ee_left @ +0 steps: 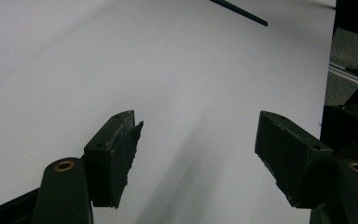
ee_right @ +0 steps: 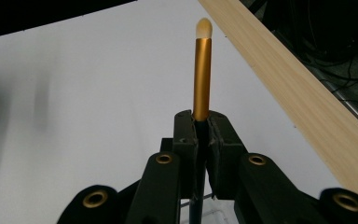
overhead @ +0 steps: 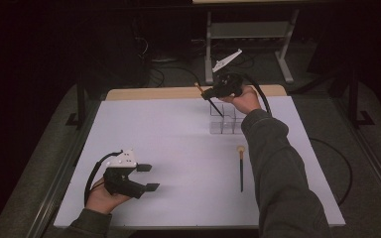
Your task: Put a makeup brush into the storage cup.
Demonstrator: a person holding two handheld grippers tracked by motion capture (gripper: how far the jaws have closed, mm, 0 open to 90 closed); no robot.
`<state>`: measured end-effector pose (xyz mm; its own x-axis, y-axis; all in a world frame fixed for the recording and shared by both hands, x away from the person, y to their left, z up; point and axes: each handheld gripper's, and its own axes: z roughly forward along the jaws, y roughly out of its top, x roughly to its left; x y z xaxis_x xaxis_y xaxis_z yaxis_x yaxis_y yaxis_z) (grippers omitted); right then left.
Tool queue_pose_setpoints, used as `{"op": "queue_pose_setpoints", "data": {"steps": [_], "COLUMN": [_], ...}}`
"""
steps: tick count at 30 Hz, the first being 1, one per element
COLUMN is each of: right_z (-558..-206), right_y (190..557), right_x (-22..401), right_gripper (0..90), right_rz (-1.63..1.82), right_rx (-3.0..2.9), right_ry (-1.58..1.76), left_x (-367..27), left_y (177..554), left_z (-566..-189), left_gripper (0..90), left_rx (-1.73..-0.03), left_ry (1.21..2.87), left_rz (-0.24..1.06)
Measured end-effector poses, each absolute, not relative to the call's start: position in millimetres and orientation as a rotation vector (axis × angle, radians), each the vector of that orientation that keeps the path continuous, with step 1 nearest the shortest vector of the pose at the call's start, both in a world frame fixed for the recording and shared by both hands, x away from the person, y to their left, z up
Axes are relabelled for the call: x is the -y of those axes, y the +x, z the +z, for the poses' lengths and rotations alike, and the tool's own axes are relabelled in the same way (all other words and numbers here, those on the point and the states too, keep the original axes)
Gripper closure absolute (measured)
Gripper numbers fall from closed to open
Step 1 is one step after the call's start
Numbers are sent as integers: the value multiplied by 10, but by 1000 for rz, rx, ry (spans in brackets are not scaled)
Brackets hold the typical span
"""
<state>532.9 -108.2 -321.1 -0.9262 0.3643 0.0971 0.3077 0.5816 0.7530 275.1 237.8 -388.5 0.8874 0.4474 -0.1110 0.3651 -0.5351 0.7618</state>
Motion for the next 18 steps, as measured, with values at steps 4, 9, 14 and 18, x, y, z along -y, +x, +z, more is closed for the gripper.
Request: {"op": "queue_pose_setpoints", "data": {"steps": [4,9,14,18], "right_z": [-3218,-3246,-3278,-3296], "right_y": [5324,5302,5295,5279], "right_x": [1089,1114,1149,1163], "right_gripper": [820,820,819,819], "right_rz": [1282,1291,1285,1276], "right_rx": [-2730,-2723,-2723,-2730], "right_ry": [577,595,602,625], "left_x": [-2374,-2369,-2370,-2372], "left_y": [2746,2741,2749,2750], "left_z": [-3883,-3880,-3892,-3889], "left_gripper": [287,287,286,285], "left_rx": [-583,-580,-576,-574], "left_ry": [2190,2192,2198,2198], "left_rz": [122,123,124,129]}}
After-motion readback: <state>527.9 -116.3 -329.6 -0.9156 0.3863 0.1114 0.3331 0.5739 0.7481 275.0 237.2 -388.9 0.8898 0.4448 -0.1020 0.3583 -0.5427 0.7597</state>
